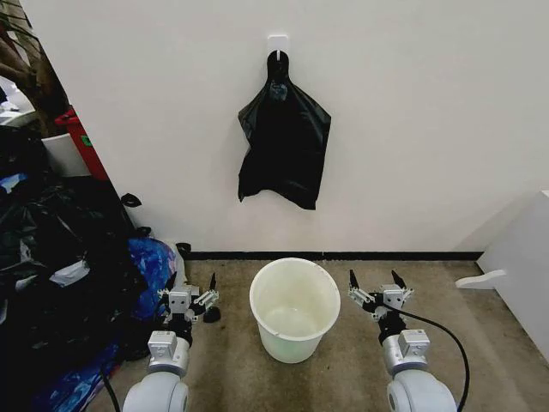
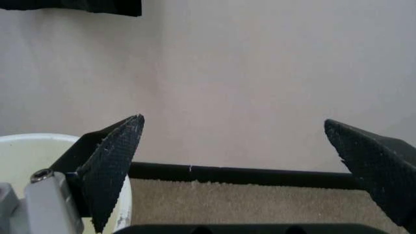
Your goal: Place the garbage bag over the trash bin.
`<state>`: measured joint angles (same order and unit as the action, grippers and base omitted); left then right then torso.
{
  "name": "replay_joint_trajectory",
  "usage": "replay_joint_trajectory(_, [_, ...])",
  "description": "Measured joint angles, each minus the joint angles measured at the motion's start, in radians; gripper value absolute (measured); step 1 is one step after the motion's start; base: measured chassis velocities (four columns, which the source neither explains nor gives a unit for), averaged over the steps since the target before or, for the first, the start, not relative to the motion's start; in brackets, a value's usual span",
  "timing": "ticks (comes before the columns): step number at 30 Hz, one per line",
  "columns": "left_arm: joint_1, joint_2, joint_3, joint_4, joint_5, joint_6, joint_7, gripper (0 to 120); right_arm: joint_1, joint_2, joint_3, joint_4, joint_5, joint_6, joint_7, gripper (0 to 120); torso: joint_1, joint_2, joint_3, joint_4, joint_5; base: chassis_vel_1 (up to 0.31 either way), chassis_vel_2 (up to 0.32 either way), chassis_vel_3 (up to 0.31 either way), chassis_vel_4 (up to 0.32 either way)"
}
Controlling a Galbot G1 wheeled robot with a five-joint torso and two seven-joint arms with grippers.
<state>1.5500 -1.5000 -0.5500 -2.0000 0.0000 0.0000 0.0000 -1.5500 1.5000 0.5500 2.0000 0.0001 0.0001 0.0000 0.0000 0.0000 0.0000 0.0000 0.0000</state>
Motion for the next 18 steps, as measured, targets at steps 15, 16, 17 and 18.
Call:
replay_joint_trajectory(15, [0.000, 0.000, 0.000, 0.000, 0.000, 0.000, 0.000, 100, 0.000, 0.000, 0.000, 0.000, 0.000, 0.000, 0.000, 100, 0.000, 0.000, 0.000, 0.0000, 0.0000, 0.000, 0.000, 0.000, 0.000])
replay_joint_trajectory(16, [0.000, 0.000, 0.000, 0.000, 0.000, 0.000, 0.000, 100, 0.000, 0.000, 0.000, 0.000, 0.000, 0.000, 0.000, 100, 0.000, 0.000, 0.000, 0.0000, 0.0000, 0.000, 0.000, 0.000, 0.000])
replay_joint_trajectory(17, [0.000, 0.000, 0.000, 0.000, 0.000, 0.000, 0.000, 100, 0.000, 0.000, 0.000, 0.000, 0.000, 0.000, 0.000, 100, 0.000, 0.000, 0.000, 0.0000, 0.0000, 0.000, 0.000, 0.000, 0.000])
replay_joint_trajectory(18, [0.000, 0.000, 0.000, 0.000, 0.000, 0.000, 0.000, 100, 0.000, 0.000, 0.000, 0.000, 0.000, 0.000, 0.000, 100, 0.000, 0.000, 0.000, 0.0000, 0.0000, 0.000, 0.000, 0.000, 0.000])
